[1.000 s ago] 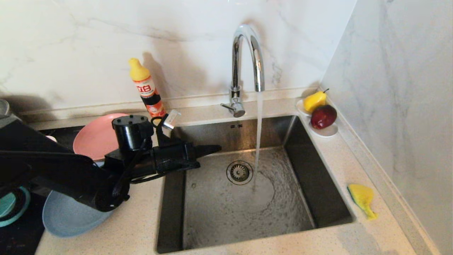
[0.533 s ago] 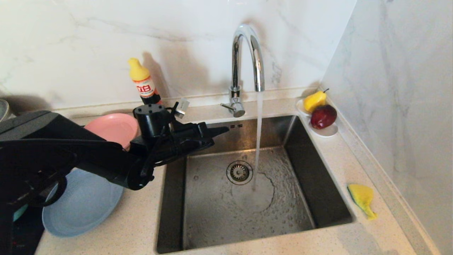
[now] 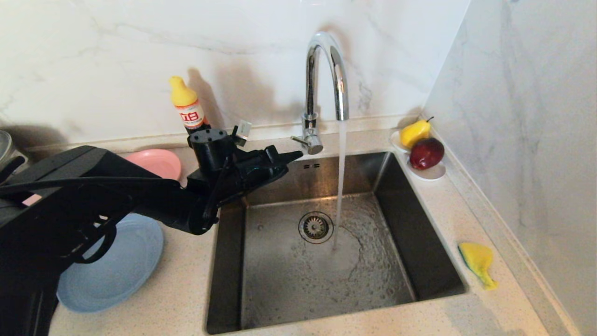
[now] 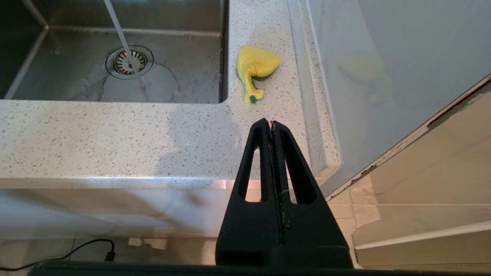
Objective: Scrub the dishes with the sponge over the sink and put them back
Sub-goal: Turn off the faucet
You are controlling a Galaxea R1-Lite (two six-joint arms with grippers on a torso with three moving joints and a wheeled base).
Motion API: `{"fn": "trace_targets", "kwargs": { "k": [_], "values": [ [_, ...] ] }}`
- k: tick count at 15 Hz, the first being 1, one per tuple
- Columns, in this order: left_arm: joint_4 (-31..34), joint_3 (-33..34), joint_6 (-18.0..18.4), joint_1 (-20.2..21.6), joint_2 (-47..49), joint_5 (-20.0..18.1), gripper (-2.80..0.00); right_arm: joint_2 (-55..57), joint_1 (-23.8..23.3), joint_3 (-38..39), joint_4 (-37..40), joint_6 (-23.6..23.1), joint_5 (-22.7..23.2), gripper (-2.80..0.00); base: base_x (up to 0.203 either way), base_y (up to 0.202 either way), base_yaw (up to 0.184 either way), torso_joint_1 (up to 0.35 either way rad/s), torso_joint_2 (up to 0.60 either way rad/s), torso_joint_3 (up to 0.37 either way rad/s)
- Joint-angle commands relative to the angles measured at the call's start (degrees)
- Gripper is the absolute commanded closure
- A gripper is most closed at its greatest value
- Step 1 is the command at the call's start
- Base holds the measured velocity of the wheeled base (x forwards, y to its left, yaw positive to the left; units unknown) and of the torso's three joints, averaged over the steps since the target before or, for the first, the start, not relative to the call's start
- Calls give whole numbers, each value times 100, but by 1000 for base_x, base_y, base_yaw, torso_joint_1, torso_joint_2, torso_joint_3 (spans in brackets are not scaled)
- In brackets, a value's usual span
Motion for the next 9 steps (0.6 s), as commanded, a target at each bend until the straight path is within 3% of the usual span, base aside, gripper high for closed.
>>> {"fn": "trace_targets", "kwargs": {
  "k": [1, 9],
  "values": [
    [-26, -151, -102, 2, 3, -9, 0, 1, 1, 0, -2, -6, 1, 0, 0, 0, 0, 0, 0, 0],
    [209, -761, -122, 2, 373, 309, 0, 7, 1, 0, -2, -6, 1, 0, 0, 0, 0, 0, 0, 0]
  ]
}}
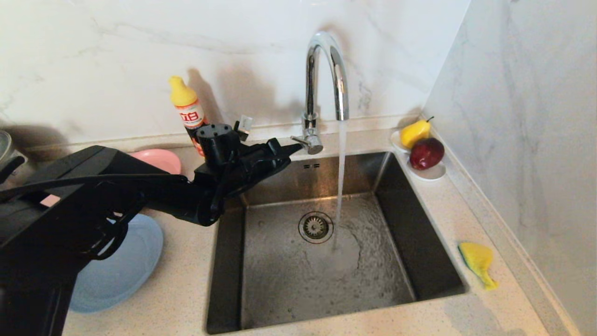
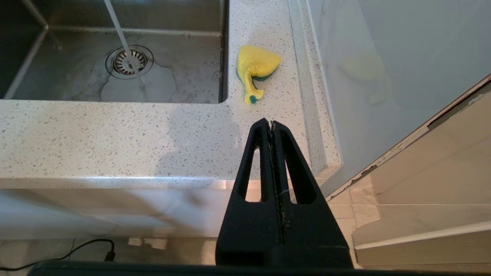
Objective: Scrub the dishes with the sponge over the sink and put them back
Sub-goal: Turn off the faucet
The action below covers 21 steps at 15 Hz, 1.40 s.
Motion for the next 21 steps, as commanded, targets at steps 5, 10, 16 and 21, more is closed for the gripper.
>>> {"fn": "trace_targets", "kwargs": {
  "k": [5, 10, 16, 21],
  "values": [
    [2, -462, -295, 28, 117, 45, 0, 5, 1, 0, 2, -3, 2, 0, 0, 0, 0, 0, 0, 0],
    [113, -566, -321, 54, 194, 80, 0, 3, 1, 0, 2, 3, 2, 0, 0, 0, 0, 0, 0, 0],
    [279, -910, -330, 71, 424, 256, 0, 4, 1, 0, 9, -3, 2, 0, 0, 0, 0, 0, 0, 0],
    [409, -1134, -330, 152, 499, 351, 0, 7, 1, 0, 5, -3, 2, 0, 0, 0, 0, 0, 0, 0]
  ]
}}
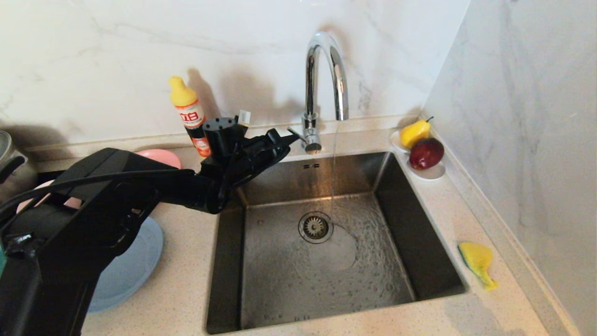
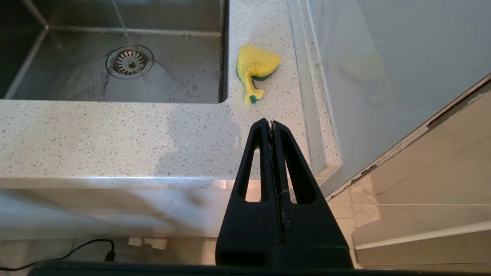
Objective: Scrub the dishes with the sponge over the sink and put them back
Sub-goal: Turn off the faucet
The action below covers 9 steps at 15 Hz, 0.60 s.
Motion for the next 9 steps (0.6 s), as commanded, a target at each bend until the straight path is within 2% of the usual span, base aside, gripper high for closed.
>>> {"fn": "trace_targets", "kwargs": {
  "k": [1, 5, 7, 9],
  "values": [
    [11, -90, -24, 52, 13, 22, 0, -1, 1, 0, -2, -3, 2, 0, 0, 0, 0, 0, 0, 0],
    [111, -73, -41, 111, -134, 63, 0, 7, 1, 0, 6, -3, 2, 0, 0, 0, 0, 0, 0, 0],
    [40, 449, -69, 111, -486, 37, 0, 7, 1, 0, -2, -3, 2, 0, 0, 0, 0, 0, 0, 0],
    [-171, 1252, -79, 109, -1101, 31, 0, 1, 1, 0, -2, -3, 2, 0, 0, 0, 0, 0, 0, 0]
  ]
}}
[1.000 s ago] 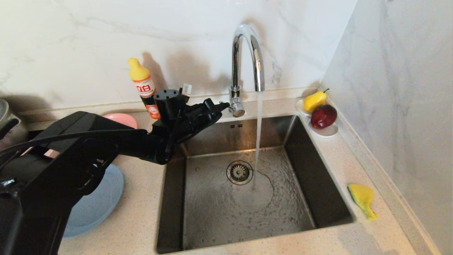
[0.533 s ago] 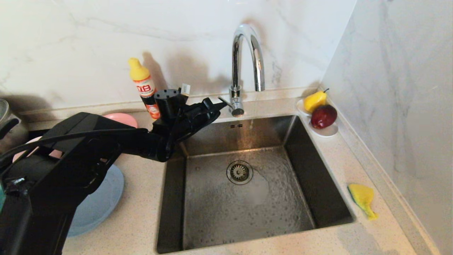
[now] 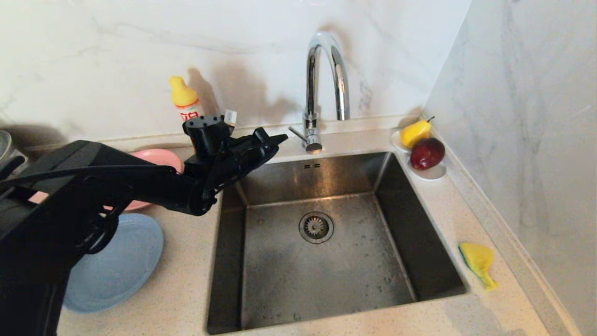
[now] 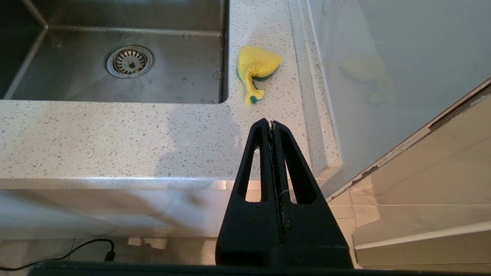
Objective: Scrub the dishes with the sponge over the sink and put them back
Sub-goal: Turn off the faucet, then place the plate on the plate
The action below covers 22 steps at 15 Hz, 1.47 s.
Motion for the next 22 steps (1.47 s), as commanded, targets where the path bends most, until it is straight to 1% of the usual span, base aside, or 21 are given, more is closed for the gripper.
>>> {"fn": "trace_targets", "kwargs": {
  "k": [1, 3, 4, 5, 6, 8, 9, 10, 11, 12, 13, 14, 16, 17, 19, 21, 22],
  "values": [
    [-158, 752, -22, -10, -862, -21, 0, -1, 4, 0, 0, -4, 4, 0, 0, 0, 0, 0, 0, 0],
    [-144, 1441, 55, 59, -1736, 30, 0, 0, 4, 0, -2, -3, 4, 0, 0, 0, 0, 0, 0, 0],
    [112, 1704, 223, 126, -2222, 99, 0, -1, 4, 0, -2, -4, 4, 0, 0, 0, 0, 0, 0, 0],
    [557, 1916, 551, 189, -2665, 296, 0, -1, 4, 0, -2, -4, 4, 0, 0, 0, 0, 0, 0, 0],
    [1149, 2058, 1038, 250, -3015, 806, 0, -1, 4, 0, 6, -4, 4, 0, 0, 0, 0, 0, 0, 0],
    [2046, 2105, 1879, 317, -3366, 2654, 0, 1, 4, 0, 0, -4, 4, 0, 0, 0, 0, 0, 0, 0],
    [2445, 2108, 2250, 373, -3600, 3442, 0, 1, 4, 0, -2, -4, 4, 0, 0, 0, 0, 0, 0, 0],
    [2791, 2141, 2588, 469, -3962, 3863, 0, 0, 4, 0, 4, -4, 4, 0, 0, 0, 0, 0, 0, 0],
    [3156, 2180, 2889, 582, -4340, 4054, 0, 3, 4, 0, -2, -4, 4, 0, 0, 0, 0, 0, 0, 0],
    [3669, 2207, 3248, 735, -4666, 4205, 0, -1, 4, 0, -2, -4, 4, 0, 0, 0, 0, 0, 0, 0],
    [4209, 2219, 3682, 861, -4965, 4380, 0, 7, 4, 0, 6, -4, 4, 0, 0, 0, 0, 0, 0, 0],
    [4645, 2205, 4174, 953, -5192, 4760, 0, 7, 4, 0, 4, -4, 4, 0, 0, 0, 0, 0, 0, 0],
    [4893, 2153, 4620, 1070, -5276, 5434, 0, 5, 4, 0, -2, -1, 4, 0, 0, 0, 0, 0, 0, 0],
    [4910, 2134, 4823, 1222, -5219, 5602, 0, 7, 4, 0, -2, -4, 4, 0, 0, 0, 0, 0, 0, 0],
    [4888, 2077, 4998, 1697, -4959, 5613, 0, -1, 4, 0, -2, -4, 4, 0, 0, 0, 0, 0, 0, 0],
    [4909, 1813, 5082, 2125, -4548, 5454, 0, -1, 4, 0, -2, -4, 4, 0, 0, 0, 0, 0, 0, 0],
    [4933, 1680, 5098, 2346, -4333, 5300, 0, -1, 4, 0, 5, -3, 4, 0, 0, 0, 0, 0, 0, 0]
  ]
}}
